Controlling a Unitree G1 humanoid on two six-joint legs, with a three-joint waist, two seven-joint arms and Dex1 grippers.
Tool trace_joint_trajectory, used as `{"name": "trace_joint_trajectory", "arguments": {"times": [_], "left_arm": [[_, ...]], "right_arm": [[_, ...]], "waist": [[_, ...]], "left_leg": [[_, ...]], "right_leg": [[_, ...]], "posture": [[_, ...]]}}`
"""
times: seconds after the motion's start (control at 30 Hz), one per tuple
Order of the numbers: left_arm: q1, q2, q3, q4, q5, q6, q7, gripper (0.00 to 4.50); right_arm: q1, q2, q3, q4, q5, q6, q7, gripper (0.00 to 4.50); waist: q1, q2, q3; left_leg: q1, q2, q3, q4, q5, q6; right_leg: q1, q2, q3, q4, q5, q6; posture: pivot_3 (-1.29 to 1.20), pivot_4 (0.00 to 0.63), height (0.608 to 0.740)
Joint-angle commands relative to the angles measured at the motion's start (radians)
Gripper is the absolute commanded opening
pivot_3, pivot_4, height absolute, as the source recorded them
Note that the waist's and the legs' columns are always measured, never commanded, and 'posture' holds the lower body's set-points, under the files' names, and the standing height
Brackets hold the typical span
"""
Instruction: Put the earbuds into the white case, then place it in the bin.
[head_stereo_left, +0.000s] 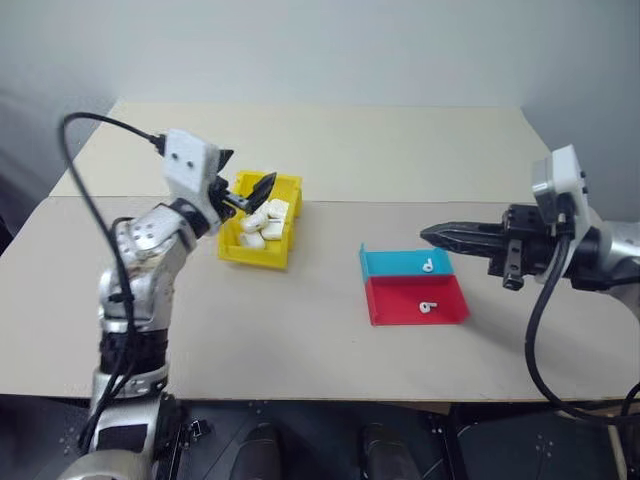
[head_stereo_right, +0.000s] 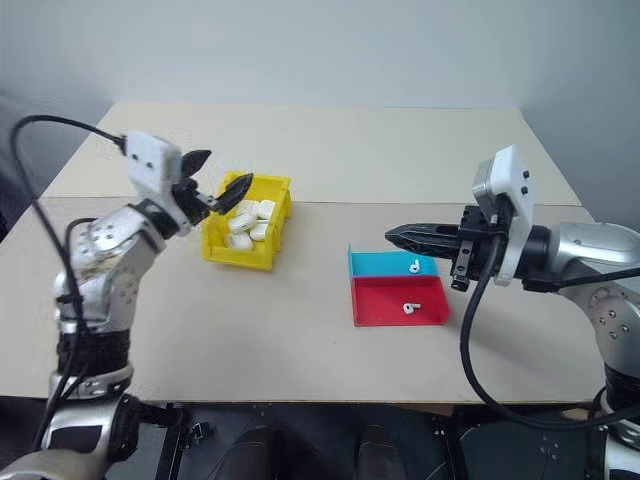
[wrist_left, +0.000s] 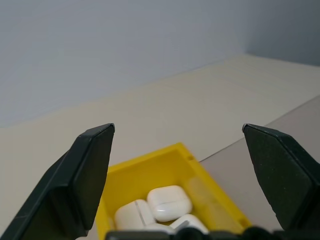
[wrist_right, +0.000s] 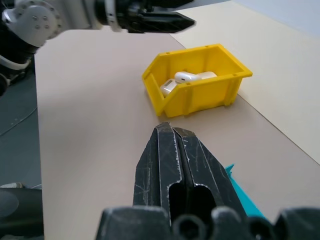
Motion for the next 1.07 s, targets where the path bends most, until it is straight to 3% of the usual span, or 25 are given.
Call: {"name": "trace_joint_trajectory", "arguments": {"times": [0.03,0.3,0.5,0.6,0.97,1.07], "left_arm": [[0.062,0.102,0.083,-0.101,-0.156,-0.009,-0.193,4.46],[0.269,0.356,0.128,-0.169,-0.331,-0.017,-0.581,4.46],[0.327,0.369,0.121,-0.212,-0.329,-0.049,-0.574,4.46],[0.344,0.357,0.126,-0.247,-0.341,-0.046,-0.543,4.50],[0.373,0.388,0.160,-0.291,-0.421,0.017,-0.480,4.50],[0.366,0.392,0.156,-0.294,-0.430,0.029,-0.464,4.50]], "right_arm": [[0.026,-0.003,-0.036,-0.005,-0.030,-0.089,0.026,0.00],[0.218,-0.017,-0.057,-0.025,-0.113,-0.229,0.117,0.00],[0.312,-0.046,-0.083,-0.034,-0.125,-0.279,0.185,0.00],[0.305,-0.069,-0.086,-0.011,-0.077,-0.252,0.234,0.63],[0.276,-0.074,-0.035,0.014,-0.121,-0.303,0.270,4.35],[0.278,-0.079,-0.030,0.014,-0.122,-0.304,0.276,4.47]], "waist": [[0.000,0.000,0.000],[0.003,-0.001,0.000],[0.003,-0.001,0.000],[0.003,-0.001,0.000],[0.002,-0.001,0.000],[0.002,-0.001,0.000]], "left_leg": [[0.000,0.000,0.000,0.000,0.000,0.000],[0.001,0.000,0.001,0.000,0.000,0.000],[0.002,0.000,0.001,0.000,0.000,0.000],[0.002,0.000,0.001,0.000,0.000,0.000],[0.002,0.000,0.001,0.000,0.000,0.000],[0.002,0.000,0.001,0.000,0.000,0.000]], "right_leg": [[0.000,0.000,0.000,0.000,0.000,0.000],[0.001,0.000,0.000,-0.001,0.000,0.000],[0.001,0.000,0.000,-0.001,0.000,0.000],[0.001,0.000,0.001,-0.001,0.000,0.000],[0.001,0.000,0.001,-0.001,0.000,0.000],[0.001,0.000,0.001,-0.001,0.000,0.000]], "posture": [[0.00,0.150,0.740],[0.00,0.150,0.740],[0.00,0.150,0.740],[0.00,0.150,0.740],[0.00,0.150,0.740],[0.00,0.150,0.740]]}}
